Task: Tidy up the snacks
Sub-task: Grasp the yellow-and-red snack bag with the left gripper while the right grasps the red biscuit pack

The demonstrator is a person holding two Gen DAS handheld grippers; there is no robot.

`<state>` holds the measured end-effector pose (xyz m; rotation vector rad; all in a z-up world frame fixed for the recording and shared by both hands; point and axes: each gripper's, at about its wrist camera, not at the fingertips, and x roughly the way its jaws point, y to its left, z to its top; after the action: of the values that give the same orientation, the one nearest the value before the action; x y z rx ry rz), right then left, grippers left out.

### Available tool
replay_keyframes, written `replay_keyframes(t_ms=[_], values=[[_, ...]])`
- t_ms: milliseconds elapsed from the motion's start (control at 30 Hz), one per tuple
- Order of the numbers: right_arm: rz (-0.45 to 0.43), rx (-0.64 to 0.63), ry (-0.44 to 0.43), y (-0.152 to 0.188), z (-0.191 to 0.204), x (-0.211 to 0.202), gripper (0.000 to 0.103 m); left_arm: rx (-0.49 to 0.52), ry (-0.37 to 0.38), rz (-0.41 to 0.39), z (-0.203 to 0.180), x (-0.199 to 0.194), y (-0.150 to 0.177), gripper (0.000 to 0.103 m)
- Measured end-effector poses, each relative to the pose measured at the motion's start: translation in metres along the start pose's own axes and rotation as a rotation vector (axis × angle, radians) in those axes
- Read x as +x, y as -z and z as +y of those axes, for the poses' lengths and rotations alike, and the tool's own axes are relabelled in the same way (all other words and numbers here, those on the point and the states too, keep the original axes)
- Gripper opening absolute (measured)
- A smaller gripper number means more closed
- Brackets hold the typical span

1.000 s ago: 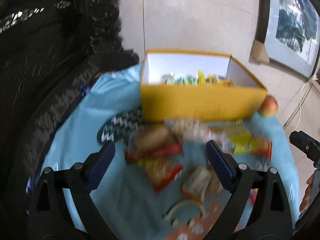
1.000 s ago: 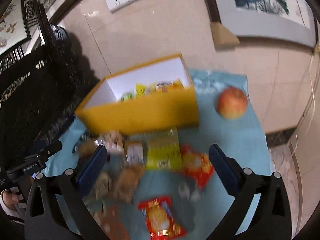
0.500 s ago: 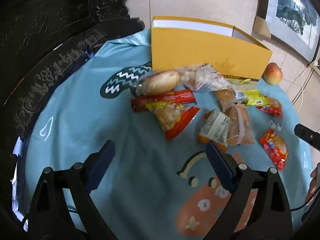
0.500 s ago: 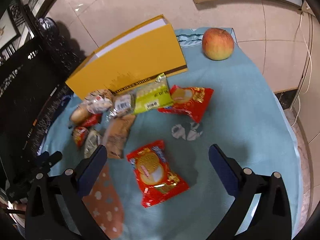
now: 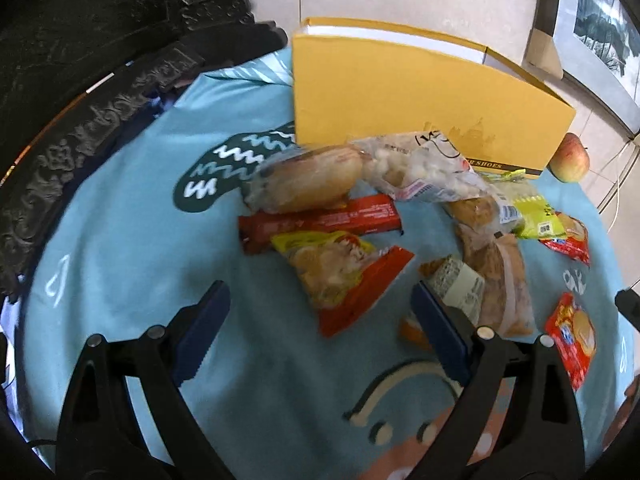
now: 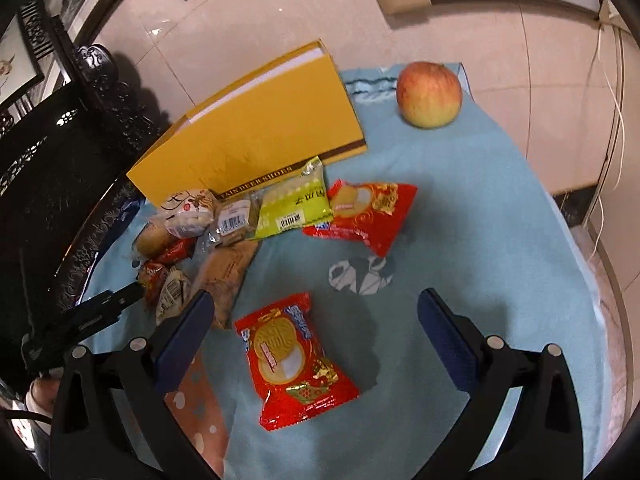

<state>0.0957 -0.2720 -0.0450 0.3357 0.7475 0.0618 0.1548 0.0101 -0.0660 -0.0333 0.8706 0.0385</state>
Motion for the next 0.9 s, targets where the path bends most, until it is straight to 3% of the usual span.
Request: replay_keyframes(t_ms=[133, 233, 267, 367, 400, 467, 700, 900], values=[[0.038, 0.001, 0.003, 0.002, 0.000, 0.009, 0.102, -0.028, 0.015, 0.033, -0.002, 0.021, -0.007, 0.093], [0.062, -0.019, 0.011, 0.006, 0.003, 0.016, 0.102, -0.047, -0.007, 0.107, 0.000, 0.041, -0.008, 0.090], [0.065, -0.026, 0.011, 0.006, 0.004, 0.016, 0.102, -0.042, -0.020, 0.099, 0.000, 0.042, -0.008, 0.083], [0.057, -0.049, 0.019, 0.007, 0.007, 0.016, 0.102, -0.035, -0.024, 0.067, 0.003, 0.035, -0.007, 0.031], [0.053, -0.054, 0.023, 0.008, 0.008, 0.016, 0.102, -0.048, -0.015, 0.069, 0.007, 0.033, -0.008, 0.028], [0.048, -0.058, 0.033, 0.008, 0.007, 0.016, 0.102, -0.075, 0.009, 0.054, 0.013, 0.027, -0.006, 0.027], [0.096, -0.150, 0.039, 0.015, 0.019, 0.026, 0.102, -0.014, 0.029, -0.104, 0.010, -0.017, 0.002, 0.028], [0.147, -0.303, 0.108, 0.030, 0.042, 0.041, 0.102, 0.005, 0.075, -0.079, 0.004, -0.017, 0.004, 0.028]])
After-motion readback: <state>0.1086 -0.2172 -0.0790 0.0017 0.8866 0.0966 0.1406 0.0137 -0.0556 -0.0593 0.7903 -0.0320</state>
